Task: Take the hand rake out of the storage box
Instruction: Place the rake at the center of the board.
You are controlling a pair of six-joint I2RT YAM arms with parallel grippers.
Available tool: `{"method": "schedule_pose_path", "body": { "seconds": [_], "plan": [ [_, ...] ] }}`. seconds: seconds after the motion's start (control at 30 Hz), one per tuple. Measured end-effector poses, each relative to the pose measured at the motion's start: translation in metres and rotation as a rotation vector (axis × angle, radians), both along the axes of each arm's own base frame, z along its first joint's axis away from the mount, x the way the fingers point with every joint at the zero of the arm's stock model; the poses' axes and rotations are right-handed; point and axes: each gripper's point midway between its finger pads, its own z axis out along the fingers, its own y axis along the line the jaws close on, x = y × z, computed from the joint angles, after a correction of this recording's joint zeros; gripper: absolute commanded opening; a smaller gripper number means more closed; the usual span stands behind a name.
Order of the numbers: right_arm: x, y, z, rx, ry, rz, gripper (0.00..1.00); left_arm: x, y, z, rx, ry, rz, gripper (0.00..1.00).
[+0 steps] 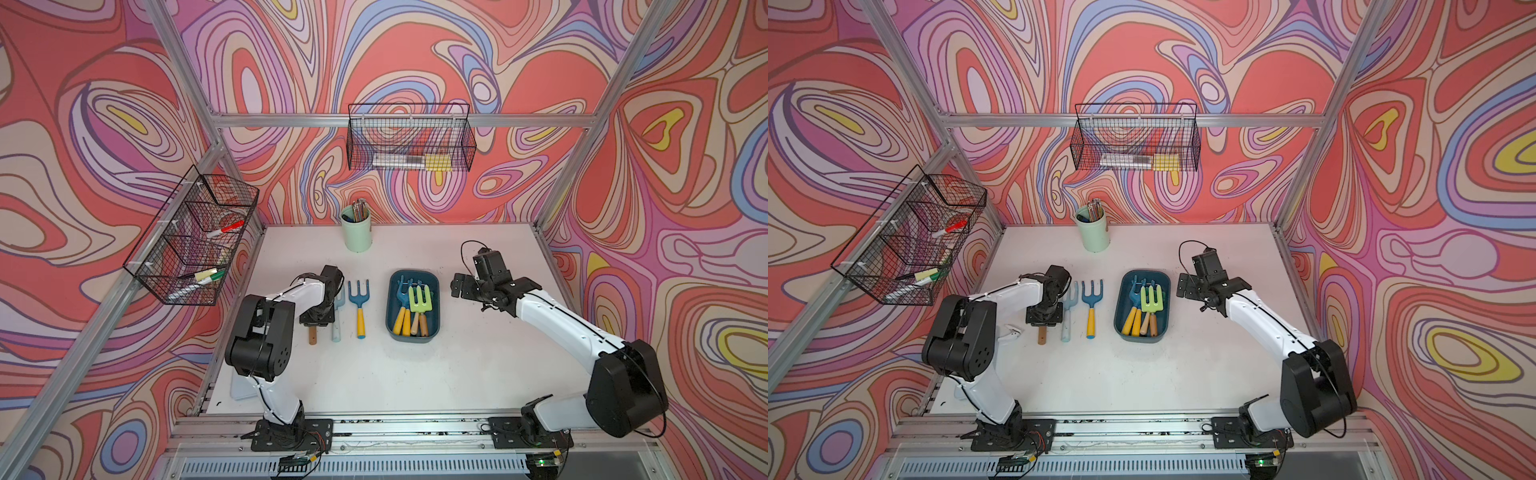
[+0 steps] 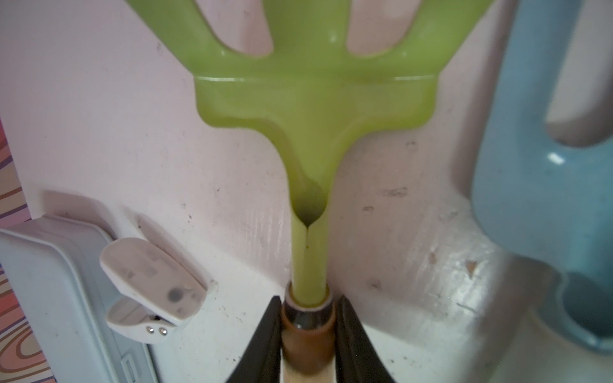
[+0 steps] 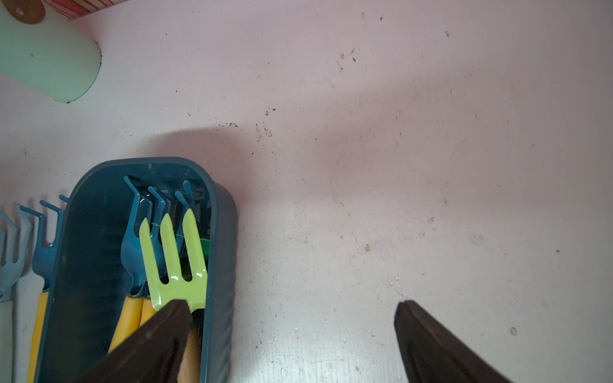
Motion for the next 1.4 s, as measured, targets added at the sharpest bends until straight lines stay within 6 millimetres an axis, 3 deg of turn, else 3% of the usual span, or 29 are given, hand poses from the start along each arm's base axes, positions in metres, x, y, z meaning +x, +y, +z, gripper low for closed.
{"method": "schedule_pose_path", "body": {
  "seconds": [0.7, 0.93, 1.2, 1.4],
  "plan": [
    [0.0, 0.0, 0.0, 0.001, 0.0, 0.0, 0.98, 0.002, 0.002, 0.0, -0.008, 0.0, 0.009, 0.28],
    [0.0, 0.001, 0.0, 0.003, 0.001, 0.002, 0.98, 0.002, 0.003, 0.0, -0.003, 0.002, 0.008, 0.43],
    [0.0, 0.001, 0.0, 0.005, 0.002, 0.004, 0.98, 0.002, 0.005, 0.003, 0.001, -0.006, 0.009, 0.48],
    [-0.003, 0.007, 0.0, 0.001, 0.005, 0.02, 0.98, 0.006, 0.002, 0.022, -0.02, -0.059, 0.009, 0.5]
  ]
}}
